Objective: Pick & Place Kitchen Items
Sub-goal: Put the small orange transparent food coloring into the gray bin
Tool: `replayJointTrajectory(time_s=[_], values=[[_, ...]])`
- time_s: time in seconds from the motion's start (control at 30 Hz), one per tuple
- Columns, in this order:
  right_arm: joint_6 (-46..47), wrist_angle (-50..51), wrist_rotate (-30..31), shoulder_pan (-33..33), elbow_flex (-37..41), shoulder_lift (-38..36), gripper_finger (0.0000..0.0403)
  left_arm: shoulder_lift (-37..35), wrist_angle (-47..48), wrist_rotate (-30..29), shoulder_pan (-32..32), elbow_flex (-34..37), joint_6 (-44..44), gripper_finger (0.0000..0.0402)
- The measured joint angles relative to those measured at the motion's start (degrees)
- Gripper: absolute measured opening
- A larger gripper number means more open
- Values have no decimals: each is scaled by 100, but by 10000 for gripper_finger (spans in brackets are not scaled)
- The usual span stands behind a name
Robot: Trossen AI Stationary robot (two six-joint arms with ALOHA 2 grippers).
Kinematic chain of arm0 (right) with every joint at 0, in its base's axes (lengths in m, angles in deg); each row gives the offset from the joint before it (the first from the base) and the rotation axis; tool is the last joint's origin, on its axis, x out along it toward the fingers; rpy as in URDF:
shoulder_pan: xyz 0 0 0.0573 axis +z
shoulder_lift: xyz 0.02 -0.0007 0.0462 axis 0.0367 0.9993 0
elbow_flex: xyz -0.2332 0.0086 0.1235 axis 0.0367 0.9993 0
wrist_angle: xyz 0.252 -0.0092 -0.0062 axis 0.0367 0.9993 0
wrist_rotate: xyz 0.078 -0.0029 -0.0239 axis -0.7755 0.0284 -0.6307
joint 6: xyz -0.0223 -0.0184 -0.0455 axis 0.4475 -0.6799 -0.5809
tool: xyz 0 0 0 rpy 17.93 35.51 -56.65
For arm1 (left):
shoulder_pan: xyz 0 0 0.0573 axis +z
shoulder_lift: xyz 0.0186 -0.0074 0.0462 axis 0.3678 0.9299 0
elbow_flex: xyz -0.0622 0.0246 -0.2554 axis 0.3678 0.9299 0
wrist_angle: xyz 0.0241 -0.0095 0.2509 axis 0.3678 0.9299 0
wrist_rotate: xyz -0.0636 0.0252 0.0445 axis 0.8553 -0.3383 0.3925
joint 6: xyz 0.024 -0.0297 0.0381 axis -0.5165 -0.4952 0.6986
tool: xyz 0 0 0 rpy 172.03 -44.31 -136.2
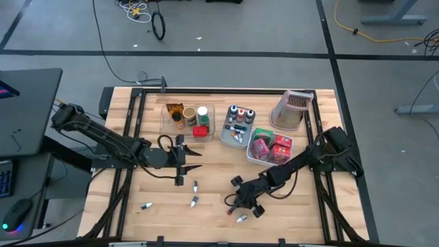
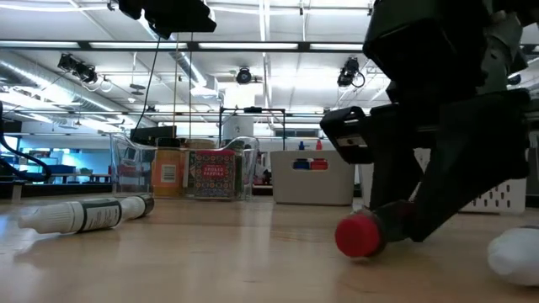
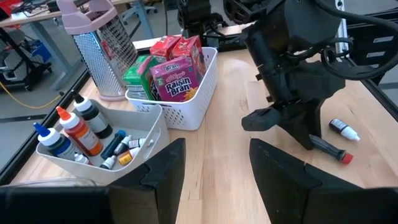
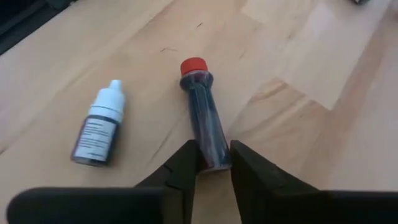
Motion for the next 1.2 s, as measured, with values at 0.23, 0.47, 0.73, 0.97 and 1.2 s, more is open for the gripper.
replayJointTrajectory(time_s=[0.23, 0.47, 0.73, 0.97, 1.2], values=[[-45, 740, 1395, -213, -413, -427, 100, 0, 5, 0, 0, 0, 11, 187], [260, 2358, 3302, -737, -708, -1396, 98, 0, 41, -2, 0, 0, 54, 187], [320, 2687, 3663, -1962, -708, -1972, 103, 0, 39, -81, 0, 0, 114, 187], [-105, 3033, 2658, -2977, -706, -1839, 105, 0, 36, -35, 0, 0, 430, 187], [-823, 3144, 2042, -3545, -704, -1646, 105, 0, 59, -4, 0, 0, 212, 187]])
